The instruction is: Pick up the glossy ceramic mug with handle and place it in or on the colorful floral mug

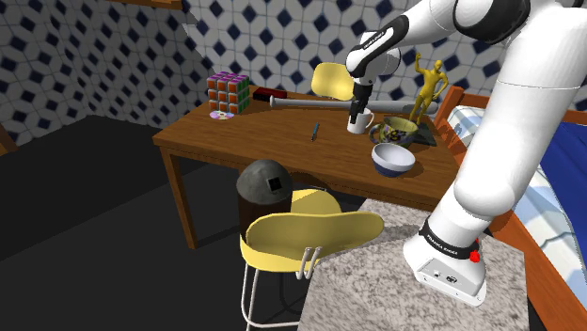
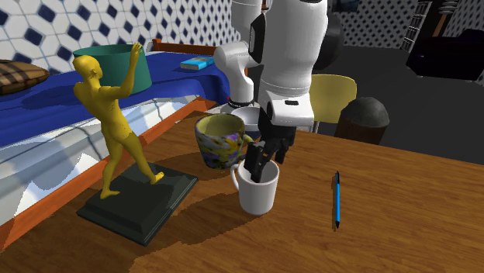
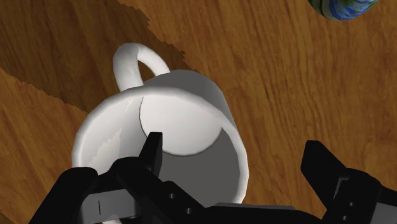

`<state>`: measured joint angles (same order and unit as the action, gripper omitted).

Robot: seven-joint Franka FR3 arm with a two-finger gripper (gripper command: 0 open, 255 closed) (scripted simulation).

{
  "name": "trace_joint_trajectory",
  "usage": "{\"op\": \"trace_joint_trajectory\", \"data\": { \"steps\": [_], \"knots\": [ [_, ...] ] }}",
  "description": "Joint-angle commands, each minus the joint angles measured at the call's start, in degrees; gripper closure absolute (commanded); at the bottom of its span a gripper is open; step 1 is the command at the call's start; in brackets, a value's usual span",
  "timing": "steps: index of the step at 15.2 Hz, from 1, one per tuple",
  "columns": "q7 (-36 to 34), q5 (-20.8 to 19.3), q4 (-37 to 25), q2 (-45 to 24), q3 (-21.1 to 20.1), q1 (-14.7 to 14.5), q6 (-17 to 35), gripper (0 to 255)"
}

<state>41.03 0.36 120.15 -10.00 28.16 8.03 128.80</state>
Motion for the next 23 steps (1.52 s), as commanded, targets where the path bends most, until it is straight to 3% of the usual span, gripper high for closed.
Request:
{"op": "trace_joint_trajectory", "data": {
  "steps": [1, 2, 11, 23],
  "knots": [
    [0.00, 0.00, 0.00, 0.00, 0.00, 0.00, 0.00, 0],
    [0.00, 0.00, 0.00, 0.00, 0.00, 0.00, 0.00, 255],
    [0.00, 0.00, 0.00, -0.01, 0.00, 0.00, 0.01, 255],
    [-1.34, -2.59, -4.34, 4.79, 0.40, -0.65, -8.61, 255]
  ]
}}
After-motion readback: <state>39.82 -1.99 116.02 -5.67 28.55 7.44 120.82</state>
